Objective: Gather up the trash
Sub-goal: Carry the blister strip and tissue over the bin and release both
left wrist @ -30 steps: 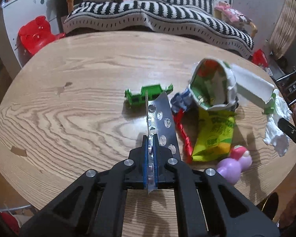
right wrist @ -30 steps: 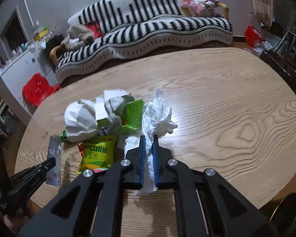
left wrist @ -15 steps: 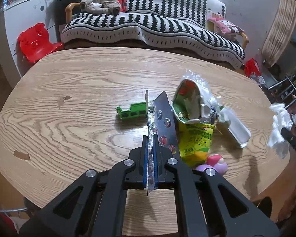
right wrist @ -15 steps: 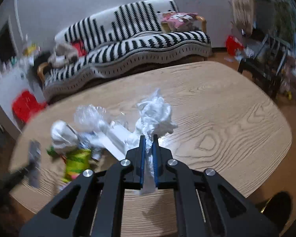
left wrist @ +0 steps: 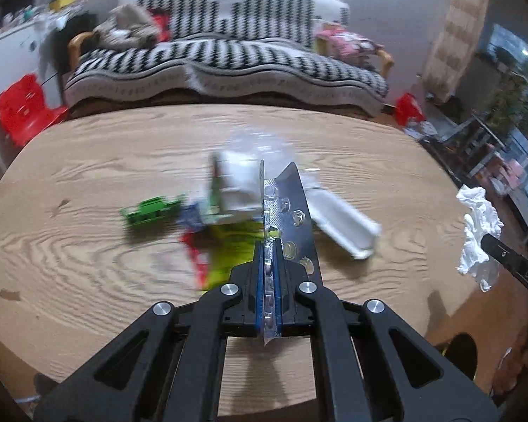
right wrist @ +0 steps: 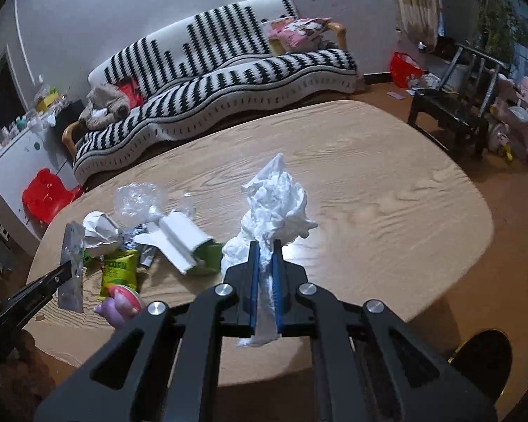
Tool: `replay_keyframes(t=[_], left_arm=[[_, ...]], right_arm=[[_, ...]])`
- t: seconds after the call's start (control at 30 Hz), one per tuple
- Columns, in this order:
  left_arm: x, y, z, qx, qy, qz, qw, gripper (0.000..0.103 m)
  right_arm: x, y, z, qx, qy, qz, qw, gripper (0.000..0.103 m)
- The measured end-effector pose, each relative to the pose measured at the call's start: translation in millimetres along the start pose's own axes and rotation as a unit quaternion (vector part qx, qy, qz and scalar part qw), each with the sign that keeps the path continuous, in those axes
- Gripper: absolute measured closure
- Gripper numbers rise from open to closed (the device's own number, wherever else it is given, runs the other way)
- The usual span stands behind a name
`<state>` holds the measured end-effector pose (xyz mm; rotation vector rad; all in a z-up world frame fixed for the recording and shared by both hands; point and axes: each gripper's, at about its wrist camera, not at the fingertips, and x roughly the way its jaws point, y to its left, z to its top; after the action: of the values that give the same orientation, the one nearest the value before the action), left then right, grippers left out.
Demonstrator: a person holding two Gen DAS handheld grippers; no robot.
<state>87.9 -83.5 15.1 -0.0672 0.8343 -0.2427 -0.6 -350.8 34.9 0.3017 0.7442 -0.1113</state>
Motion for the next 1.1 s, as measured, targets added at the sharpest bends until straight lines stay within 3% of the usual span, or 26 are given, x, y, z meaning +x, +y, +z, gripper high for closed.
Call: replay_keyframes(t=[0.2,0.37,0.5,0.67,0.83,0.93,1.1], left_arm=[[3,-81,-19,0.055,0.010,-0.071,0.9959,0.099],[5,-163,-51,0.116,0.026,-0.137,0.9834,0.099],[7,-235,-86,0.165,0.050,-0.203,0.9638,0.099],[26,-327,-151,0.206,0.123,-0.299,0.9237,0.099],[50,-389,-210,0.238,0.170,-0.327,0.8987,0.099],[64,-413,-238,0.250,0.194,-0.337,0.8868,0.099],[88,-439,-261,0.251,0.215,-0.337,0.8813,0.099]], right_arm=[[-39,-73,-17,0.035,-0.006,-0.033,0.999,0.095],[-78,-153,-47,0.082,-0.005,-0.086,0.993,0.095],[-107,-221,-82,0.131,0.012,-0.133,0.982,0.095],[-132,-291,-127,0.190,0.039,-0.174,0.965,0.095],[-139,-349,-164,0.252,0.077,-0.195,0.945,0.095],[-138,-367,-176,0.274,0.085,-0.192,0.938,0.095],[-127,-384,-195,0.290,0.109,-0.201,0.929,0.095]])
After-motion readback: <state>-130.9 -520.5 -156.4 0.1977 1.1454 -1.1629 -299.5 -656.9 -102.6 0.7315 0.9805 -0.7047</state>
